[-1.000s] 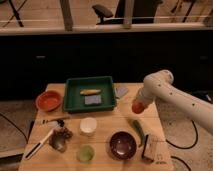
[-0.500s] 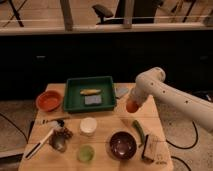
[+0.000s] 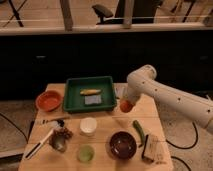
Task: Place apple in paper cup
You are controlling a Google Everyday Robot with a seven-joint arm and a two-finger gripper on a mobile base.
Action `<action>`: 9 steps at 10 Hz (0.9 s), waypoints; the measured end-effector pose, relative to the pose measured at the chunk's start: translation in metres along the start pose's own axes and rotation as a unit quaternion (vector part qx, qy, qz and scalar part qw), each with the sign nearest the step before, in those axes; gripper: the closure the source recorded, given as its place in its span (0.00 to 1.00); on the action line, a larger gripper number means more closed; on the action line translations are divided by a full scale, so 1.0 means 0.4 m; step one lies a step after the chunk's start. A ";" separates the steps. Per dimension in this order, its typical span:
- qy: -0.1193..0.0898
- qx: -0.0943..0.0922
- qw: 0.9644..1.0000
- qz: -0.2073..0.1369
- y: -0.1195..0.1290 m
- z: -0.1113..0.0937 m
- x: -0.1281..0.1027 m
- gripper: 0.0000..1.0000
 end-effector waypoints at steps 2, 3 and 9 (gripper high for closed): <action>0.002 -0.001 1.000 -0.014 -0.036 -0.015 -0.005 1.00; 0.000 -0.002 1.000 -0.018 -0.041 -0.019 -0.011 1.00; -0.009 0.003 0.998 -0.063 -0.158 -0.041 -0.055 1.00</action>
